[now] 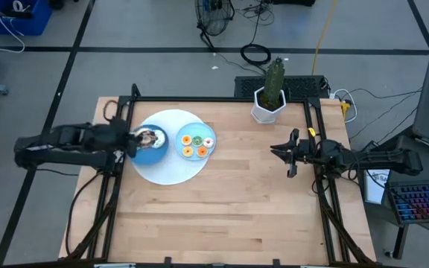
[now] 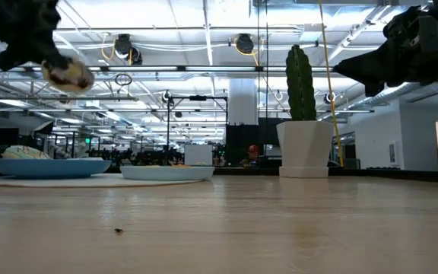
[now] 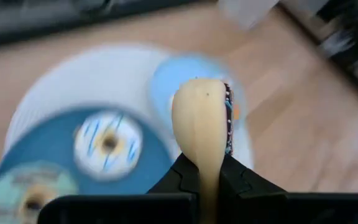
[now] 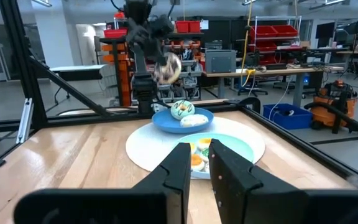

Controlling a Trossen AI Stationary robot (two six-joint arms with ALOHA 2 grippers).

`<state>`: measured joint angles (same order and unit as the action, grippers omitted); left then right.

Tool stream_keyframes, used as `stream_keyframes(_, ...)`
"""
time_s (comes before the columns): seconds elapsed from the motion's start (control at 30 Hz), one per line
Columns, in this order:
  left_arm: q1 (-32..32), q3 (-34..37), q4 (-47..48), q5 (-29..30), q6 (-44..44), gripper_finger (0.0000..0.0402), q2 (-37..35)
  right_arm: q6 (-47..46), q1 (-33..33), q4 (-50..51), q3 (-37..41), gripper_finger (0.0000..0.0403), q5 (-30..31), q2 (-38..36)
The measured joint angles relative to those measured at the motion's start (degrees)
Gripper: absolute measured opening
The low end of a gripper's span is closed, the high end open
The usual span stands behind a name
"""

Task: Pick & Place donuts
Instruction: Put the large brown donut on the blue plate

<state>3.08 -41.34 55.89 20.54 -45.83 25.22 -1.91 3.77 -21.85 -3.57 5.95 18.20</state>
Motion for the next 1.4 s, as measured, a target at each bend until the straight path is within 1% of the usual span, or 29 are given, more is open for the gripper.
stream_keyframes(0.13,1.67,0.00,5.76,-2.78,-5.46,0.0012,6.02,0.00,0.00,-0.04,0.00,0.0045,-0.02,0.00)
stream_keyframes(0.27,4.44,0.02,9.10,-4.26,-7.28,0.0012,11.24,0.00,0.00,-0.09,0.04,0.0045,-0.02,0.00)
stream_keyframes(0.47,9.58,0.02,12.08,-5.82,-7.27,0.0012,18.15,0.00,0.00,-0.11,0.04,0.0045,-0.02,0.00)
stream_keyframes(0.6,12.40,0.02,11.65,-10.11,-4.88,0.0012,21.72,0.00,0.00,-0.11,0.04,0.0045,-0.02,0.00)
stream_keyframes(0.73,14.47,0.02,11.57,-11.59,-2.15,0.0035,24.96,0.00,0.00,-0.13,0.04,0.0045,-0.02,0.00)
stream_keyframes(0.83,15.91,0.02,11.55,-11.61,-1.89,0.0052,27.06,0.00,0.00,-0.13,0.04,0.0045,-0.02,0.00)
stream_keyframes(1.1,18.75,0.02,10.84,-10.28,-1.80,0.0060,30.46,0.00,0.00,-0.13,0.04,0.0045,-0.02,0.00)
stream_keyframes(1.27,19.47,0.02,9.74,-12.42,-0.29,0.0065,31.32,0.00,0.00,-0.13,0.04,0.0045,-0.02,-0.01)
stream_keyframes(1.33,19.47,0.02,9.77,-12.98,-0.25,0.0078,31.77,0.00,0.00,-0.13,0.04,0.0045,-0.02,0.00)
stream_keyframes(1.4,19.47,0.04,9.78,-13.12,-0.31,0.0099,31.81,0.00,0.00,-0.13,0.04,0.0045,-0.02,0.00)
